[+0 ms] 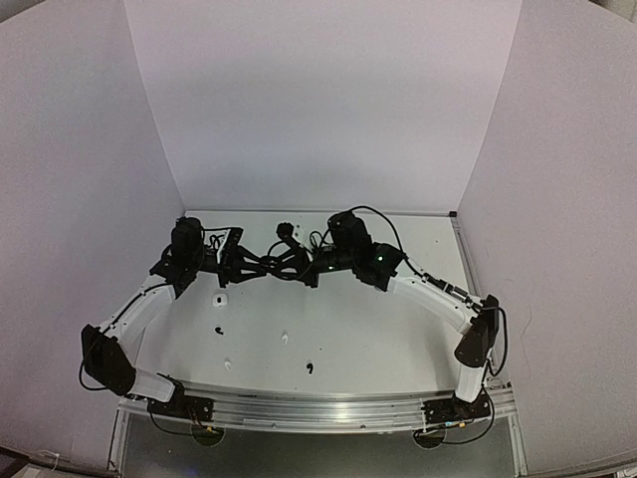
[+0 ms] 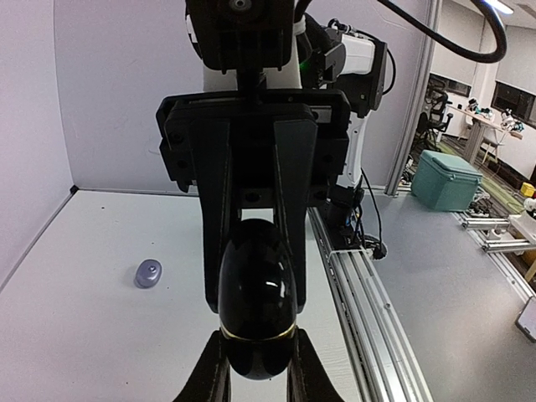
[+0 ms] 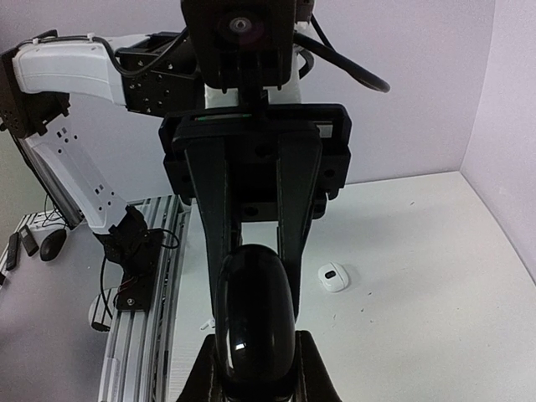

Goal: Insert the wireless bluetooth earbuds into the charging case
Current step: Pass from the right arm to the left

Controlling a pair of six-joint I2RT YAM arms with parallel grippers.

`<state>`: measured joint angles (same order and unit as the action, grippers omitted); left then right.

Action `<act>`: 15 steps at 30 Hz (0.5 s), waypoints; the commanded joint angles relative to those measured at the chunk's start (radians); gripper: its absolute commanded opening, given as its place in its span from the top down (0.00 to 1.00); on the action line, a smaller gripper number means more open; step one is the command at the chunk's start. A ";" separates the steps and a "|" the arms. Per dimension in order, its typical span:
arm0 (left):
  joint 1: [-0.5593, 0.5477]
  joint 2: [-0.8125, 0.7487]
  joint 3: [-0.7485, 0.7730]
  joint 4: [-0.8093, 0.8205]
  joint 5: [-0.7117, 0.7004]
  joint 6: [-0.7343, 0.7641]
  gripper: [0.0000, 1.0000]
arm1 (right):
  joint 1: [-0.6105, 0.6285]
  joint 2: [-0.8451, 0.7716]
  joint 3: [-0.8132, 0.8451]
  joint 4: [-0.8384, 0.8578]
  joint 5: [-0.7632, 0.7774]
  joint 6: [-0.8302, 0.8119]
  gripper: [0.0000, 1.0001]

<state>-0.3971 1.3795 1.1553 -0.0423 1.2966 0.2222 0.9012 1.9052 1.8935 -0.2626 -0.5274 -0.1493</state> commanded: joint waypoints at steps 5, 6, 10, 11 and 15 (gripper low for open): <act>-0.011 -0.007 0.022 0.039 0.034 0.008 1.00 | 0.001 0.032 0.018 0.022 0.048 -0.004 1.00; -0.011 -0.009 0.021 0.038 0.034 0.008 1.00 | 0.000 0.034 0.015 0.022 0.050 -0.004 1.00; -0.011 -0.016 0.016 0.038 0.028 0.009 1.00 | 0.001 0.038 0.011 0.023 0.043 -0.002 1.00; -0.011 -0.018 0.015 0.035 0.021 0.010 1.00 | 0.002 0.038 0.012 0.024 0.046 0.007 0.99; -0.009 -0.022 0.011 -0.003 -0.011 0.020 1.00 | 0.001 0.024 0.016 0.024 0.064 0.039 0.59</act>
<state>-0.3921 1.3800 1.1553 -0.0457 1.2804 0.2279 0.9012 1.9115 1.8935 -0.2526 -0.5203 -0.1413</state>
